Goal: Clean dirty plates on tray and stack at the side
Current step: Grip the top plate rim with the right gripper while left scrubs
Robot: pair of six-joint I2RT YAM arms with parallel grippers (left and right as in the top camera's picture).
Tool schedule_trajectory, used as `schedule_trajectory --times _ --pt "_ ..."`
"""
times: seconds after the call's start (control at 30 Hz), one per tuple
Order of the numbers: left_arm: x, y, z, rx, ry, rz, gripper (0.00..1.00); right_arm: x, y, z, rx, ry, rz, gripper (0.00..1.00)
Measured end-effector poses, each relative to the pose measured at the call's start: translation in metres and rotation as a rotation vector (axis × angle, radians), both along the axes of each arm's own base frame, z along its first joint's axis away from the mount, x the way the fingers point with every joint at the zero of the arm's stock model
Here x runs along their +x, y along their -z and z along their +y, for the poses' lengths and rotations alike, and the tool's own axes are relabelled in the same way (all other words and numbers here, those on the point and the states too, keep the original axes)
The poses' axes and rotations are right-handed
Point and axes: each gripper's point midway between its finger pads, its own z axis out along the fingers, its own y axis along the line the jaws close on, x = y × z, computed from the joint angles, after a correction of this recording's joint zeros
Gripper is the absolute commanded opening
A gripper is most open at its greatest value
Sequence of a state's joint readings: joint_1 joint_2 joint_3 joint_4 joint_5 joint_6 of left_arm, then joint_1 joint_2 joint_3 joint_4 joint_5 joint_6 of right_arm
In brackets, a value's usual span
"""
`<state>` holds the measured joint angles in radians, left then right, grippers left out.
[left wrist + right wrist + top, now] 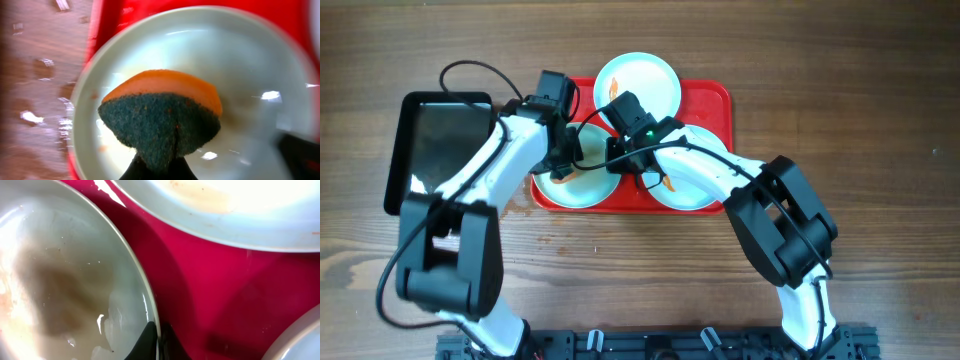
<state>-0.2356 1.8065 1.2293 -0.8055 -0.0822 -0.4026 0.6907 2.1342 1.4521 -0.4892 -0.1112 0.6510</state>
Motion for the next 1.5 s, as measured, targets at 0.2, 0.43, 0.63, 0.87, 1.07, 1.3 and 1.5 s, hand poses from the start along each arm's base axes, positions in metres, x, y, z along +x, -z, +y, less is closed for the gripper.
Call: schedule_trajectory --times 0.2,0.43,0.63,0.87,1.07,1.3,1.5 --pt "0.000 0.027 -0.032 -0.175 0.019 0.046 0.04 0.000 0.000 0.000 0.000 0.000 0.000 0.04" --pt "-0.004 0.043 -0.035 -0.166 0.018 0.088 0.04 0.000 0.000 -0.002 -0.007 0.006 0.005 0.04" --pt "-0.026 0.042 0.031 0.161 -0.042 0.166 0.04 -0.004 -0.001 -0.007 -0.055 0.014 0.015 0.04" --pt "-0.020 0.029 0.046 0.229 -0.086 0.149 0.04 -0.006 -0.002 -0.009 -0.078 0.048 0.020 0.04" --pt "-0.005 0.008 0.024 0.085 -0.096 0.058 0.04 -0.006 -0.002 -0.010 -0.084 0.057 0.020 0.04" --pt "0.012 0.023 -0.041 -0.153 -0.007 0.028 0.04 -0.006 -0.002 -0.011 -0.086 0.062 0.019 0.04" --pt "0.003 0.042 -0.046 -0.127 0.009 0.095 0.04 -0.004 -0.001 -0.017 -0.097 0.074 0.028 0.04"
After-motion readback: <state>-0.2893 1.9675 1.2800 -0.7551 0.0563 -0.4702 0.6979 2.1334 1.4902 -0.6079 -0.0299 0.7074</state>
